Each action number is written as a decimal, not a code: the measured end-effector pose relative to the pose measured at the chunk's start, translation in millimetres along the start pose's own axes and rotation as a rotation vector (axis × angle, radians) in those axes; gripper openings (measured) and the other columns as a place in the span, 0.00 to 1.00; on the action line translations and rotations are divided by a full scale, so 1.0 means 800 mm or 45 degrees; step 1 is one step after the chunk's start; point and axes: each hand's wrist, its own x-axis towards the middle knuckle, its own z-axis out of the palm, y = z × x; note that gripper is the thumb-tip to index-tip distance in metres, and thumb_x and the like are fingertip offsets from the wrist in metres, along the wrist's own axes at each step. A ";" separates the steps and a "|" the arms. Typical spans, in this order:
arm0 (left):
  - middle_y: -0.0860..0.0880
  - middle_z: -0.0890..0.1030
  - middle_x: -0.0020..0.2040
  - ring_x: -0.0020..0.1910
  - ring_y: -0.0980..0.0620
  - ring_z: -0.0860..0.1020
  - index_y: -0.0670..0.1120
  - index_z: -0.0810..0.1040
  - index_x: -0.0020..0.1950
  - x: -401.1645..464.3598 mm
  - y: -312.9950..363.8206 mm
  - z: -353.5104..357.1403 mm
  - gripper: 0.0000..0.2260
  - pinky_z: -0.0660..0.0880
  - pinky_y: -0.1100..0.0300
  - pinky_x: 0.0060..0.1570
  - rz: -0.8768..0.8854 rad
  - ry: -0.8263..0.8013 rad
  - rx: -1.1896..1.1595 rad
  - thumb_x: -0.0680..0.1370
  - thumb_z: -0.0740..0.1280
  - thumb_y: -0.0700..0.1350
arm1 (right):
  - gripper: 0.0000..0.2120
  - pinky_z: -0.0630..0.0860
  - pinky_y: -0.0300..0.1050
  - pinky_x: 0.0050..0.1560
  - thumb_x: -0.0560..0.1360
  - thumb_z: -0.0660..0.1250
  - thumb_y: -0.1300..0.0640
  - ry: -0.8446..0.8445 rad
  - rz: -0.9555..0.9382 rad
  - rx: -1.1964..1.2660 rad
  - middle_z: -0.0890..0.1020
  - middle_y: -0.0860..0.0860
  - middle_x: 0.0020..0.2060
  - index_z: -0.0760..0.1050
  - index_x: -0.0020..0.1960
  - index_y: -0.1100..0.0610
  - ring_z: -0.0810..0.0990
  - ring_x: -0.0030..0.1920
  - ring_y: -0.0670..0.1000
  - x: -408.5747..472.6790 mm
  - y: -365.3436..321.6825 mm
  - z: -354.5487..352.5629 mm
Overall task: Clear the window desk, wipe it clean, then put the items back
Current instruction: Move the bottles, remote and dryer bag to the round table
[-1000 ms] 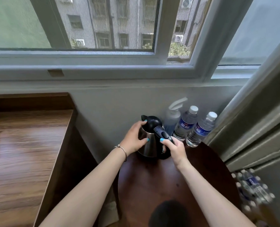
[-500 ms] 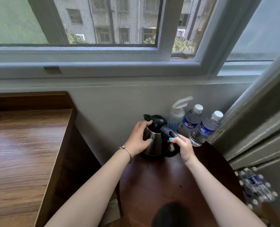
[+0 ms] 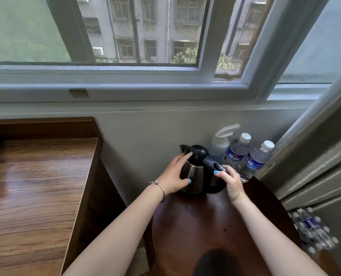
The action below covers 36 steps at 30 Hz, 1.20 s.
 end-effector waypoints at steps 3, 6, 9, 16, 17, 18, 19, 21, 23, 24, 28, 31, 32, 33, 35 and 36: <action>0.45 0.60 0.76 0.75 0.50 0.59 0.48 0.59 0.77 -0.009 0.004 -0.015 0.34 0.51 0.71 0.68 0.001 -0.033 0.069 0.74 0.70 0.40 | 0.15 0.71 0.36 0.51 0.68 0.70 0.55 0.068 0.015 -0.048 0.81 0.51 0.48 0.77 0.54 0.56 0.77 0.49 0.47 -0.009 0.001 0.003; 0.44 0.62 0.75 0.75 0.50 0.59 0.45 0.63 0.75 -0.022 0.008 -0.031 0.30 0.52 0.68 0.70 0.016 -0.061 0.124 0.75 0.69 0.41 | 0.18 0.69 0.46 0.66 0.75 0.69 0.57 0.185 0.038 -0.097 0.77 0.58 0.61 0.74 0.64 0.57 0.74 0.63 0.53 -0.019 -0.002 0.009; 0.43 0.63 0.74 0.75 0.50 0.60 0.44 0.65 0.74 -0.036 0.009 -0.047 0.28 0.51 0.70 0.68 0.054 -0.081 0.168 0.76 0.69 0.41 | 0.20 0.59 0.53 0.75 0.78 0.67 0.62 0.291 0.019 -0.235 0.72 0.59 0.68 0.71 0.69 0.58 0.65 0.72 0.57 -0.034 -0.006 0.019; 0.44 0.67 0.73 0.73 0.51 0.63 0.44 0.68 0.72 -0.078 0.013 -0.090 0.25 0.54 0.67 0.69 0.092 -0.055 0.206 0.76 0.69 0.43 | 0.34 0.48 0.45 0.73 0.72 0.71 0.51 0.430 -0.121 -0.532 0.59 0.55 0.76 0.66 0.74 0.61 0.54 0.76 0.56 -0.078 -0.044 0.055; 0.45 0.67 0.72 0.73 0.51 0.63 0.44 0.69 0.72 -0.083 0.013 -0.097 0.24 0.54 0.67 0.69 0.100 -0.044 0.212 0.76 0.69 0.43 | 0.33 0.48 0.45 0.73 0.72 0.71 0.50 0.427 -0.120 -0.535 0.59 0.55 0.76 0.66 0.73 0.60 0.55 0.76 0.57 -0.082 -0.052 0.061; 0.45 0.68 0.72 0.73 0.51 0.63 0.44 0.69 0.72 -0.089 0.013 -0.104 0.24 0.55 0.67 0.69 0.105 -0.031 0.217 0.76 0.68 0.43 | 0.31 0.49 0.46 0.73 0.74 0.72 0.53 0.421 -0.123 -0.540 0.59 0.55 0.76 0.67 0.73 0.60 0.55 0.76 0.57 -0.085 -0.058 0.069; 0.45 0.68 0.72 0.72 0.51 0.64 0.44 0.69 0.72 -0.097 0.013 -0.113 0.24 0.55 0.67 0.69 0.114 -0.014 0.224 0.77 0.68 0.43 | 0.29 0.49 0.46 0.73 0.75 0.72 0.57 0.413 -0.134 -0.549 0.59 0.55 0.76 0.67 0.73 0.60 0.55 0.76 0.57 -0.089 -0.065 0.078; 0.46 0.69 0.71 0.72 0.51 0.64 0.44 0.69 0.72 -0.114 0.013 -0.132 0.23 0.56 0.66 0.69 0.127 0.019 0.236 0.77 0.68 0.44 | 0.28 0.49 0.45 0.73 0.76 0.71 0.59 0.390 -0.158 -0.569 0.58 0.56 0.76 0.67 0.74 0.59 0.55 0.76 0.57 -0.098 -0.079 0.098; 0.46 0.70 0.71 0.72 0.51 0.65 0.44 0.69 0.72 -0.133 0.012 -0.154 0.23 0.57 0.65 0.70 0.135 0.050 0.244 0.77 0.67 0.44 | 0.27 0.50 0.45 0.72 0.76 0.71 0.58 0.362 -0.172 -0.566 0.58 0.55 0.76 0.68 0.73 0.58 0.55 0.76 0.57 -0.106 -0.098 0.123; 0.46 0.70 0.71 0.71 0.51 0.66 0.44 0.69 0.72 -0.143 0.011 -0.165 0.23 0.58 0.64 0.70 0.136 0.064 0.248 0.77 0.67 0.44 | 0.27 0.50 0.46 0.73 0.76 0.71 0.59 0.339 -0.182 -0.549 0.58 0.55 0.76 0.68 0.73 0.58 0.55 0.76 0.56 -0.111 -0.108 0.138; 0.47 0.69 0.71 0.72 0.52 0.65 0.44 0.67 0.73 -0.187 -0.001 -0.219 0.24 0.59 0.61 0.71 0.109 0.144 0.281 0.78 0.66 0.45 | 0.27 0.54 0.37 0.70 0.76 0.70 0.61 0.186 -0.278 -0.487 0.59 0.56 0.75 0.67 0.73 0.60 0.61 0.72 0.49 -0.131 -0.145 0.206; 0.48 0.69 0.72 0.72 0.51 0.65 0.45 0.67 0.73 -0.227 -0.018 -0.266 0.25 0.60 0.60 0.71 0.069 0.225 0.302 0.77 0.67 0.46 | 0.29 0.67 0.46 0.69 0.76 0.70 0.63 0.029 -0.315 -0.451 0.63 0.56 0.73 0.65 0.75 0.59 0.70 0.66 0.50 -0.149 -0.170 0.267; 0.48 0.69 0.71 0.72 0.51 0.66 0.45 0.67 0.73 -0.241 -0.026 -0.282 0.26 0.61 0.60 0.71 0.058 0.250 0.304 0.76 0.68 0.46 | 0.30 0.70 0.48 0.67 0.76 0.70 0.63 -0.019 -0.324 -0.446 0.65 0.56 0.72 0.64 0.75 0.59 0.72 0.66 0.51 -0.156 -0.177 0.289; 0.47 0.70 0.71 0.71 0.51 0.66 0.45 0.68 0.73 -0.256 -0.034 -0.298 0.27 0.61 0.60 0.70 0.046 0.271 0.305 0.75 0.69 0.46 | 0.30 0.71 0.47 0.64 0.76 0.70 0.63 -0.068 -0.331 -0.445 0.66 0.55 0.72 0.64 0.75 0.58 0.73 0.66 0.52 -0.162 -0.183 0.311; 0.48 0.70 0.71 0.71 0.51 0.66 0.46 0.67 0.73 -0.287 -0.055 -0.329 0.29 0.60 0.63 0.69 0.017 0.296 0.323 0.74 0.71 0.46 | 0.30 0.71 0.44 0.61 0.76 0.70 0.63 -0.165 -0.346 -0.444 0.68 0.54 0.72 0.64 0.75 0.57 0.74 0.66 0.51 -0.174 -0.193 0.355; 0.48 0.69 0.72 0.71 0.52 0.66 0.46 0.67 0.74 -0.302 -0.066 -0.342 0.30 0.60 0.65 0.68 -0.002 0.303 0.335 0.73 0.72 0.47 | 0.30 0.71 0.43 0.60 0.76 0.70 0.63 -0.209 -0.351 -0.446 0.68 0.54 0.72 0.64 0.75 0.57 0.74 0.65 0.50 -0.180 -0.196 0.376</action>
